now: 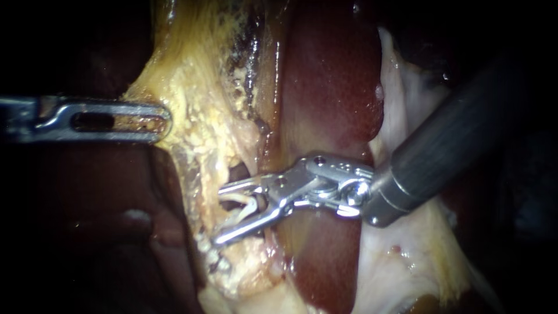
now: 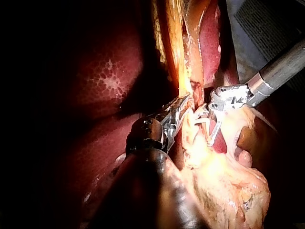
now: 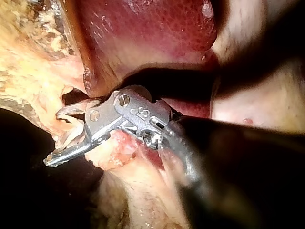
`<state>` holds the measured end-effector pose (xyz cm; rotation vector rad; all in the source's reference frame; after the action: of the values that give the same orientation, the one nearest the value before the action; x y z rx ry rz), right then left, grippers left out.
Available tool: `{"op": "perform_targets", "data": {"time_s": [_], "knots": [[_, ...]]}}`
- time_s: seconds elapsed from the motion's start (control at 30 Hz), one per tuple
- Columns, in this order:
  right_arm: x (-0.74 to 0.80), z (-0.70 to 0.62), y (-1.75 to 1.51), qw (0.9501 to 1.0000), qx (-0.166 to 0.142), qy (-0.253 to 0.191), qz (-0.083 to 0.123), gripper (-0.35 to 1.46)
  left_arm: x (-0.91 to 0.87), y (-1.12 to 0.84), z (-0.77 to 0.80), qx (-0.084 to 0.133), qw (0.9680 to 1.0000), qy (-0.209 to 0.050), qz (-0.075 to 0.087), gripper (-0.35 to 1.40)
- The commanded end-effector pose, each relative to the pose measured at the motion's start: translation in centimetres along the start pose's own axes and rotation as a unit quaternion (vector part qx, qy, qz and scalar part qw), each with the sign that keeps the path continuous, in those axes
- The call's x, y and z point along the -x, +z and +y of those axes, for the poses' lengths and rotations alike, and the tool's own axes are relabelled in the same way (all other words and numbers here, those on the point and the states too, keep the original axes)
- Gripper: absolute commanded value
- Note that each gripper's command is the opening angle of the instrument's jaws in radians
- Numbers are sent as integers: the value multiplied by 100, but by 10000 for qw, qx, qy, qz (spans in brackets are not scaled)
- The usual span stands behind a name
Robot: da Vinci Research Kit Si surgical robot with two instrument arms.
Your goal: Clipping third clip left tube
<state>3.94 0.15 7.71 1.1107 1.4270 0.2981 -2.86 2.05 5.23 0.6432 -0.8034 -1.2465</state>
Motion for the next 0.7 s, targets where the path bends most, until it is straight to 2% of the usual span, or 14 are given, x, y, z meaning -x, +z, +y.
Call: {"op": "perform_targets", "data": {"time_s": [0.03,0.2,0.5,0.7], "knots": [[0,0,1,10000,-7,29,14,53,0,1,0,-1,10000,0,1,-35],[1,-2,-1,9991,-212,343,123,53,0,0,1,-2,10000,0,1,-35],[14,-10,-7,9965,-526,653,-46,51,3,-2,16,33,10000,10,-24,-35],[12,-15,-2,9944,-727,761,51,49,3,-1,20,44,10000,13,-33,-35]]}}
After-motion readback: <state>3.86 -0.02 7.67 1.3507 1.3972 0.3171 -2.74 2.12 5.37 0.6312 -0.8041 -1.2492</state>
